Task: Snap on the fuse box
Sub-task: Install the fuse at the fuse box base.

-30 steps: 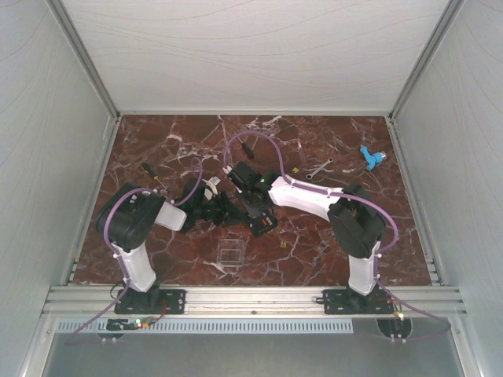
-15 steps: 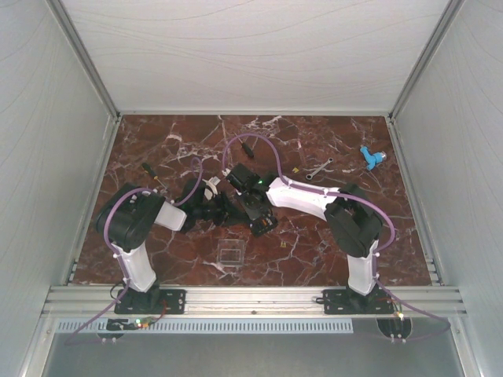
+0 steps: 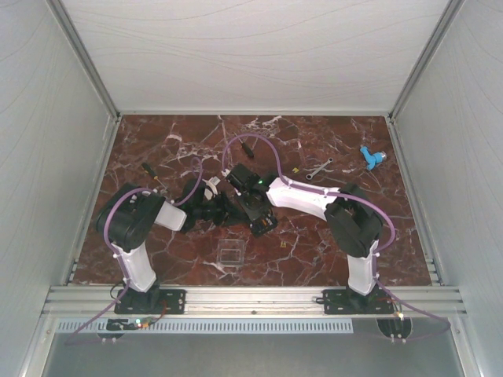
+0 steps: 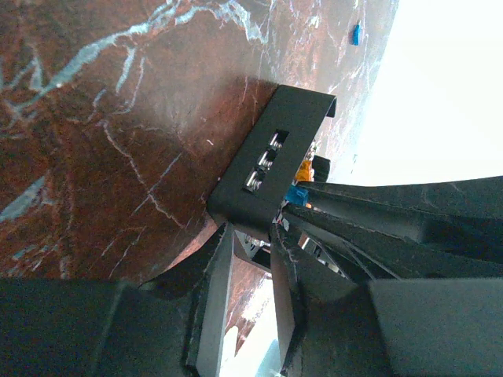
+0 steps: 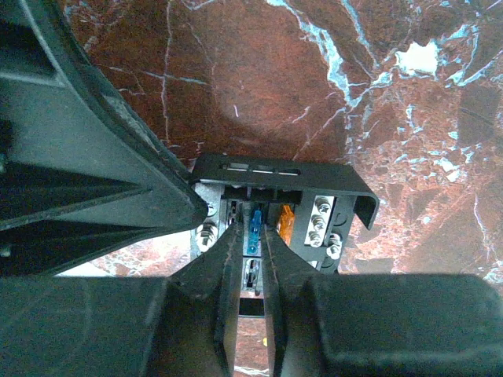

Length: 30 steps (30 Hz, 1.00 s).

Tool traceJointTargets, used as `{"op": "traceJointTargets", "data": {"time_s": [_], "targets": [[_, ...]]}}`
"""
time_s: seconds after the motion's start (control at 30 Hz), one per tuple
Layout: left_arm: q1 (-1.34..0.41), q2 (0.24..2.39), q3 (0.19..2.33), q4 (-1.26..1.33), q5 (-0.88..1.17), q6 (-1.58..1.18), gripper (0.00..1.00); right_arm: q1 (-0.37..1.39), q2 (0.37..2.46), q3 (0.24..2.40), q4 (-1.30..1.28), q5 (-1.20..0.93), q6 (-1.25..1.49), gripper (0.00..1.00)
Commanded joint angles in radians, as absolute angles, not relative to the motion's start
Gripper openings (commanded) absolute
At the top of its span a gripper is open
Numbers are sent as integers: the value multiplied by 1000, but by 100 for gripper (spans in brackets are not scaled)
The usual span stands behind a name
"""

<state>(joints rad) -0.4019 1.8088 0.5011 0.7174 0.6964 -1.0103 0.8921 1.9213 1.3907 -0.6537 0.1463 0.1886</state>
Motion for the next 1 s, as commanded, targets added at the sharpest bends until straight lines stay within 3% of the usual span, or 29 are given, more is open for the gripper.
{"op": "traceJointTargets", "data": {"time_s": [0.0,0.43,0.8,0.97], "targets": [[-400,1790,502,757,706,-1014,25,899,1878,1410,-653,133,188,13],[-400,1790,502,757,708,-1014,25,900,1869,1402,-643,161,203,14],[-400,1788,502,756,707,-1014,25,900,1896,1388,-655,176,193,0],[-400,1790,502,755,706,-1014,25,887,1901,1361,-658,177,179,0]]}}
